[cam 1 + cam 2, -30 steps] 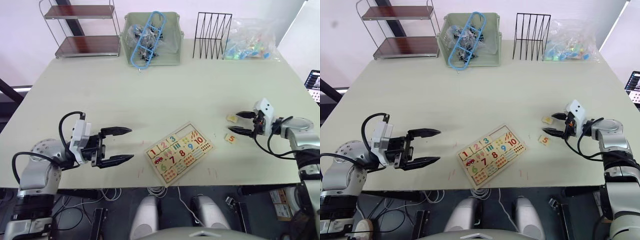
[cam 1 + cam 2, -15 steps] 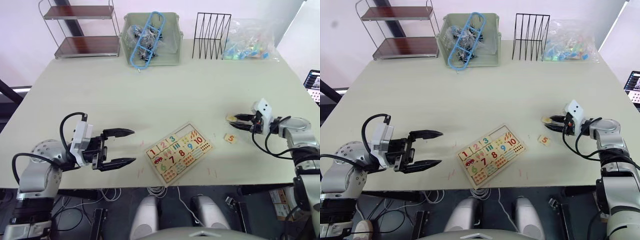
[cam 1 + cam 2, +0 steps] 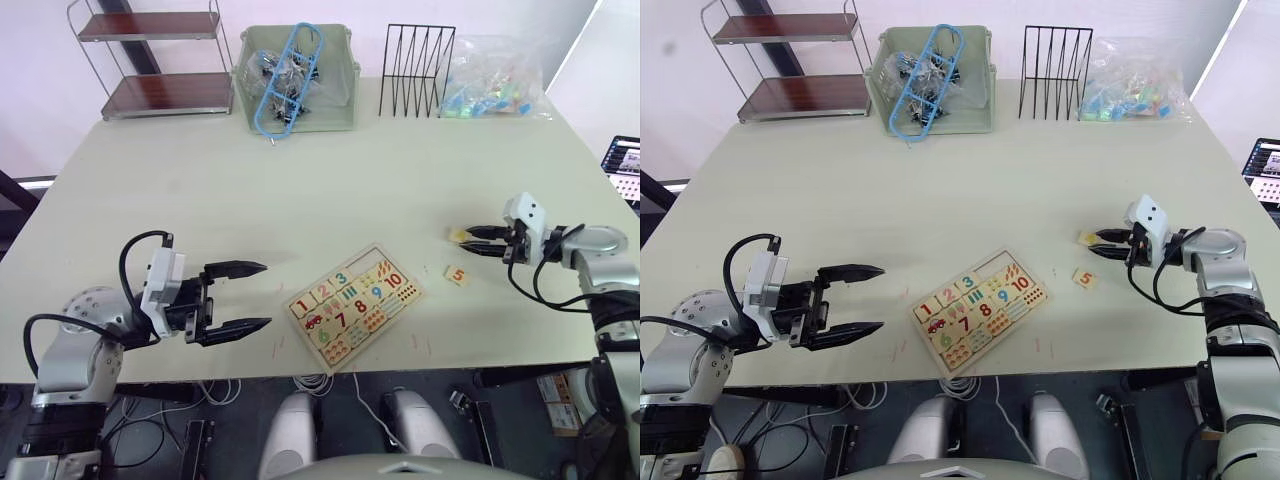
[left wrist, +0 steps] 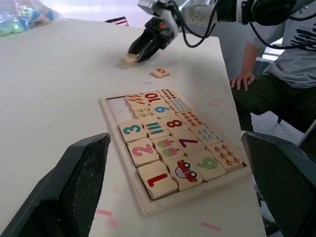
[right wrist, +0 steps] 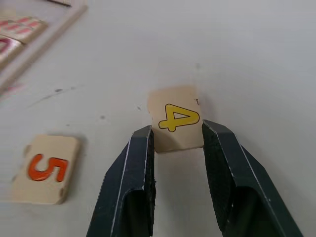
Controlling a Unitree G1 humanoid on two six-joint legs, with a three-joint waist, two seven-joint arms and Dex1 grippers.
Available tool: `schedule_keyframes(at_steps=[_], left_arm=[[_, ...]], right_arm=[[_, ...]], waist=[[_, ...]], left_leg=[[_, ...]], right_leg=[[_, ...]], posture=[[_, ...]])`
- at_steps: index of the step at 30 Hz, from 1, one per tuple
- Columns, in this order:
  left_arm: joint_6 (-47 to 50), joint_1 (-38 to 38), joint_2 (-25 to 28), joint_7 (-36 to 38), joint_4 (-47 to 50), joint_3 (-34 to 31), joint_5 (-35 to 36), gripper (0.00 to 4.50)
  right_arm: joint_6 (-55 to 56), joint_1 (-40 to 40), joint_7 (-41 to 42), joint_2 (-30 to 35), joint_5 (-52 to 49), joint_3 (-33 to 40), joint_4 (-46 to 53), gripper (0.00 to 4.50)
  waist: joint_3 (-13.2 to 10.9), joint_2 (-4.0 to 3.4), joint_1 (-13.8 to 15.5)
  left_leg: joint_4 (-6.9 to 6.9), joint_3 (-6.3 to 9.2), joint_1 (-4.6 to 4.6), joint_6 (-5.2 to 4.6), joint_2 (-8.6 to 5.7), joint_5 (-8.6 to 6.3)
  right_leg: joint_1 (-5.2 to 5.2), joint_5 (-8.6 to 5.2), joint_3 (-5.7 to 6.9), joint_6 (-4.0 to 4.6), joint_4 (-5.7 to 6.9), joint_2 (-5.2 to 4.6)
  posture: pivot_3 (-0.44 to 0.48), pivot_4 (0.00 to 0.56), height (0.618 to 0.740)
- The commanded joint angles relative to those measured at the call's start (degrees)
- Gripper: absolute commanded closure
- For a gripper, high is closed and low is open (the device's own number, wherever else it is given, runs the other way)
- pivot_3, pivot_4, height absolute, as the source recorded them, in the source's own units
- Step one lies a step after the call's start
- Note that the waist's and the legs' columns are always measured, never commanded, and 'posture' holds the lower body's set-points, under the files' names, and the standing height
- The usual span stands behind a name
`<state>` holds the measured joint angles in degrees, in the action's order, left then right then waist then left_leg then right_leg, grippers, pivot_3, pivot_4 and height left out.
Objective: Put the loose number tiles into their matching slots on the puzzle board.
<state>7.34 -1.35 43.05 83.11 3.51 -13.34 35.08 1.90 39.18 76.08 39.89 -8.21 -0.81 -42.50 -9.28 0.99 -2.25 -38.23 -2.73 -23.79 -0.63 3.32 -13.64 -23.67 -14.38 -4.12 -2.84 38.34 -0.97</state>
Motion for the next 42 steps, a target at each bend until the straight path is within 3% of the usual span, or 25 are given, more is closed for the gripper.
schedule_keyframes(at_steps=[1, 19, 28, 42], left_arm=[[-0.7, 2.4, 0.2, -2.0, 2.9, -2.2, 0.5, 0.0], [-0.9, 13.9, -1.0, -9.2, 11.1, -7.0, 1.5, 0.0], [-2.0, 19.3, -1.8, -10.9, 14.1, -8.4, 0.5, 0.0], [-3.5, 18.9, -2.5, -11.9, 13.4, -7.3, 0.2, 0.0]], right_arm=[[-4.7, 1.9, 3.1, 1.3, -1.4, -0.6, 6.3, 3.66], [-14.9, 9.9, 11.3, -2.8, 0.8, -13.1, 22.3, 3.66], [-15.3, 16.1, 13.3, -7.2, 6.4, -22.1, 21.8, 3.66], [-12.2, 25.0, 13.1, -14.6, 15.1, -30.2, 14.2, 3.66]], waist=[[0.0, 0.0, -0.2], [0.0, -0.05, 0.0], [-0.1, -0.06, -0.1], [-0.1, -0.09, -0.1]], left_leg=[[0.0, -0.01, 0.0, 0.0, 0.01, 0.0], [0.05, -0.07, -0.06, 0.0, 0.01, 0.0], [0.04, -0.06, -0.03, 0.0, 0.03, 0.0], [0.06, -0.09, -0.05, 0.01, 0.03, 0.0]], right_leg=[[0.0, 0.0, 0.0, 0.0, 0.0, 0.0], [-0.13, -0.06, 0.01, 0.11, 0.0, -0.05], [-0.15, -0.1, 0.04, 0.18, 0.04, -0.04], [-0.19, -0.11, 0.05, 0.21, 0.03, -0.06]], posture=[[0.0, 0.15, 0.74], [0.0, 0.15, 0.74], [0.0, 0.15, 0.74], [0.0, 0.15, 0.74]])
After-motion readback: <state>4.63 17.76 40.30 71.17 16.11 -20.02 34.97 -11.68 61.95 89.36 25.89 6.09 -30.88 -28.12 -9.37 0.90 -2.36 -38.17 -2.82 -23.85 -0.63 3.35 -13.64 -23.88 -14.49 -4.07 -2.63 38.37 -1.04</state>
